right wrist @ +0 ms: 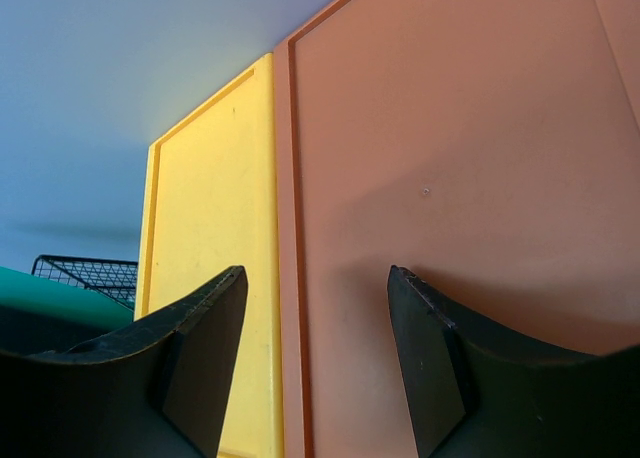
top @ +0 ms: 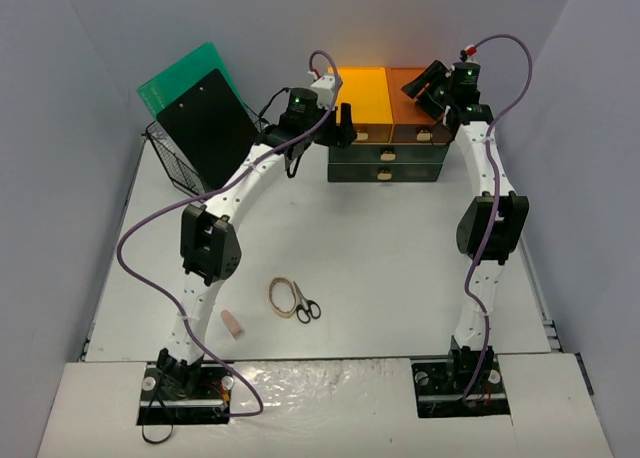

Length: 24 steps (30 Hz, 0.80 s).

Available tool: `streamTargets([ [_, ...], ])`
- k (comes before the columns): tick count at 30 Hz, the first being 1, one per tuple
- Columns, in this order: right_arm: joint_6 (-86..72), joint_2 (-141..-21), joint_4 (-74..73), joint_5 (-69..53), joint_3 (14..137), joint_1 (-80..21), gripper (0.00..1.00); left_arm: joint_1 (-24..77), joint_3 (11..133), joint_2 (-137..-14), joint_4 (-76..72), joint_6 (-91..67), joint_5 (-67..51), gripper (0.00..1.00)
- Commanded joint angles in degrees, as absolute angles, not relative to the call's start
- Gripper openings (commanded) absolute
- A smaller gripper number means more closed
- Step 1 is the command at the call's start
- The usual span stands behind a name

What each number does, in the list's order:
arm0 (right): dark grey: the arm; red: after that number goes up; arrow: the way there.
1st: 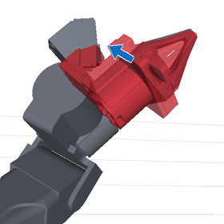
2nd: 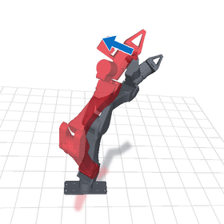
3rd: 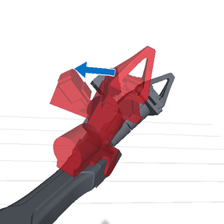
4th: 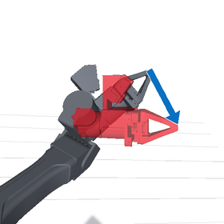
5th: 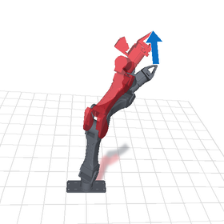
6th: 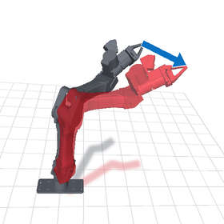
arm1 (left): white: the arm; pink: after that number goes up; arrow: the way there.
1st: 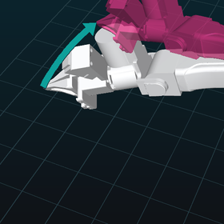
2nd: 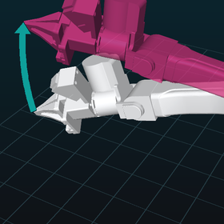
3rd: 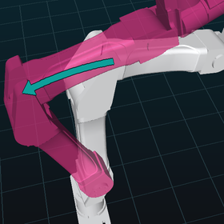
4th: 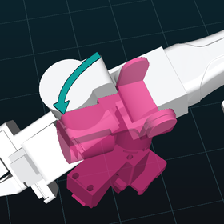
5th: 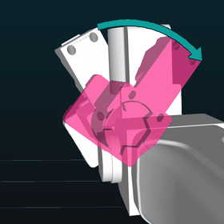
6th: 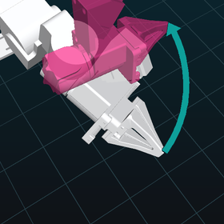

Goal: Organize the desk

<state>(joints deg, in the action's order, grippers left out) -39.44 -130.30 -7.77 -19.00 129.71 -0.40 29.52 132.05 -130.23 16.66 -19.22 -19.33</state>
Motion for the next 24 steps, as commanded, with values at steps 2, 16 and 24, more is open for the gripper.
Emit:
streamTargets([
  [2, -38.4, -135.1, -21.4, -19.2, 127.0, -0.3, 0.57, 32.0, 137.0, -128.5, 12.1, -22.1, -23.6, 0.62],
  [16, -38.3, -134.6, -21.5, -19.6, 125.9, 1.5, 0.57, 31.6, 125.9, -124.5, 5.4, -42.6, -23.2, 0.60],
  [24, -39.2, -135.0, -21.4, -20.4, 126.4, 1.6, 0.56, 30.3, 112.9, -118.2, -4.9, -60.9, -16.5, 0.60],
])
